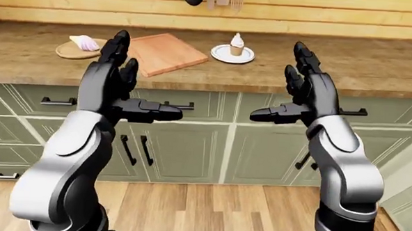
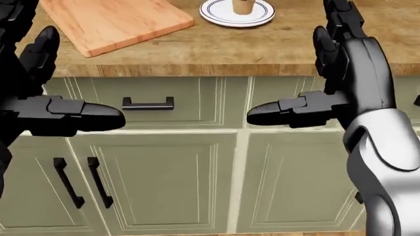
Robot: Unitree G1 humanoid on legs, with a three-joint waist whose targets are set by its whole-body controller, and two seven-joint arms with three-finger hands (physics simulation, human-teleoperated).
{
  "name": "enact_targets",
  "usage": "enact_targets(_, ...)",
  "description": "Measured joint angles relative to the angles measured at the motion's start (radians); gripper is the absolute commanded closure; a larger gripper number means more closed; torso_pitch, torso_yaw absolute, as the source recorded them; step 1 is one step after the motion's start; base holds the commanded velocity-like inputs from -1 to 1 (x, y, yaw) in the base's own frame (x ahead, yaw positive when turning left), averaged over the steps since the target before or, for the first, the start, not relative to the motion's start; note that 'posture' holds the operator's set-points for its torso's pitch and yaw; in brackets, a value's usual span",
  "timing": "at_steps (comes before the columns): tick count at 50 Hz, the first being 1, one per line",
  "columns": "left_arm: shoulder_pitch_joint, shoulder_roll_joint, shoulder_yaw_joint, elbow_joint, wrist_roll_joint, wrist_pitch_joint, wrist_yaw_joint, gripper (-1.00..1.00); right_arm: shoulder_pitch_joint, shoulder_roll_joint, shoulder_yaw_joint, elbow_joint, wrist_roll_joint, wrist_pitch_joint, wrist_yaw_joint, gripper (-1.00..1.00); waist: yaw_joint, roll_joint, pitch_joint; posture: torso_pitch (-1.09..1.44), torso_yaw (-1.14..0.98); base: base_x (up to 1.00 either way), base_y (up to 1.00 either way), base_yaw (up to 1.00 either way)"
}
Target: Move the dessert items from the plate to the tray.
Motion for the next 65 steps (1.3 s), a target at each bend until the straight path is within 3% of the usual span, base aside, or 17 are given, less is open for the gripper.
enact_targets(7, 0.015, 0.0, -0.004, 0.011, -0.022, 0.002, 0.017, -1.0, -0.019, -0.016, -0.003, -0.003, 0.027, 0.007, -0.009, -1.0, 0.015, -0.099, -0.01, 0.0, 0.0, 0.56, -0.36, 0.0)
enact_targets(9, 0.043, -0.014, -0.023, 0.019, -0.028, -0.003, 0.015, -1.0, 0.001, -0.016, -0.015, 0.011, 0.028, 0.013, -0.017, -1.0, 0.0, -0.094, 0.03, 0.0, 0.0, 0.56, -0.36, 0.0)
enact_targets(11, 0.064, -0.017, -0.039, 0.021, -0.037, -0.002, 0.008, -1.0, 0.015, -0.016, -0.022, 0.023, 0.025, 0.025, -0.029, -1.0, -0.011, -0.106, 0.035, 0.0, 0.0, 0.55, -0.37, 0.0)
enact_targets(22, 0.06, 0.0, -0.012, 0.015, -0.046, -0.05, 0.001, -1.0, -0.022, -0.024, -0.01, -0.002, 0.032, 0.016, -0.037, -1.0, -0.011, -0.056, 0.0, 0.0, 0.0, 0.56, -0.18, 0.0)
enact_targets(24, 0.052, 0.009, 0.001, 0.026, -0.052, -0.043, -0.001, -1.0, -0.032, -0.021, -0.007, 0.004, 0.034, 0.021, -0.036, -1.0, 0.001, -0.045, 0.014, 0.0, 0.0, 0.52, -0.05, 0.0)
enact_targets(25, 0.059, 0.012, 0.01, 0.032, -0.054, -0.04, -0.001, -1.0, -0.029, -0.015, 0.0, 0.015, 0.035, 0.023, -0.035, -1.0, 0.007, -0.062, 0.039, 0.0, 0.0, 0.49, -0.04, 0.0)
enact_targets(27, 0.08, 0.018, 0.022, 0.053, -0.053, -0.028, 0.002, -1.0, -0.029, -0.013, 0.017, 0.041, 0.04, 0.039, -0.03, -1.0, 0.014, -0.041, 0.061, 0.0, 0.0, 0.37, -0.04, 0.0)
enact_targets(31, 0.043, 0.04, 0.039, 0.044, -0.064, -0.01, 0.01, -1.0, -0.067, -0.026, 0.004, 0.025, 0.051, 0.066, -0.029, -1.0, 0.0, -0.01, 0.006, 0.0, 0.0, 0.16, -0.01, 0.0)
enact_targets(34, 0.0, 0.061, 0.051, 0.015, -0.088, -0.024, 0.012, -1.0, -0.101, -0.039, -0.011, -0.023, 0.054, 0.05, -0.031, -1.0, -0.006, -0.023, 0.022, 0.0, 0.0, 0.0, 0.0, 0.0)
enact_targets(36, -0.018, 0.072, 0.054, 0.016, -0.103, -0.017, 0.017, -1.0, -0.108, -0.042, -0.014, -0.036, 0.062, 0.049, -0.026, -1.0, -0.02, -0.083, 0.031, 0.0, 0.0, 0.0, 0.0, 0.18)
enact_targets(39, -0.025, 0.064, 0.017, 0.064, -0.134, 0.022, 0.018, -1.0, -0.085, -0.056, -0.039, -0.022, 0.072, 0.073, -0.024, -1.0, -0.048, -0.078, 0.05, 0.0, 0.0, 0.0, 0.0, 0.99)
enact_targets(43, -0.049, 0.105, 0.054, 0.056, -0.155, 0.059, 0.03, -1.0, -0.104, -0.059, -0.019, 0.001, 0.08, 0.093, -0.021, -1.0, -0.025, -0.074, 0.005, 0.0, 0.0, 0.0, 0.02, 0.42)
enact_targets(46, -0.08, 0.126, 0.089, 0.02, -0.149, 0.035, 0.052, -1.0, -0.112, -0.067, -0.009, -0.029, 0.095, 0.071, -0.008, -1.0, -0.031, -0.058, 0.019, 0.0, 0.0, 0.0, 0.12, 0.0)
enact_targets(50, -0.096, 0.127, 0.043, 0.042, -0.164, 0.051, 0.054, -1.0, -0.091, -0.082, -0.044, -0.024, 0.092, 0.058, -0.01, -1.0, -0.017, -0.04, -0.008, 0.0, 0.0, 0.0, 0.38, 0.0)
enact_targets(55, -0.105, 0.134, 0.047, 0.044, -0.179, 0.068, 0.047, -1.0, -0.081, -0.106, -0.051, -0.016, 0.094, 0.065, -0.023, -1.0, -0.042, 0.027, -0.01, 0.0, 0.0, 0.0, 0.26, 0.0)
enact_targets(63, -0.117, 0.143, 0.035, 0.062, -0.166, 0.094, 0.051, -1.0, -0.099, -0.086, -0.036, -0.019, 0.125, 0.07, -0.032, -1.0, -0.019, -0.059, 0.018, 0.0, 0.0, 0.0, 0.0, 0.0)
enact_targets(65, -0.132, 0.143, 0.029, 0.037, -0.168, 0.107, 0.047, -1.0, -0.101, -0.092, -0.046, -0.023, 0.13, 0.071, -0.035, -1.0, -0.017, -0.061, 0.027, 0.0, 0.0, 0.0, 0.0, 0.0)
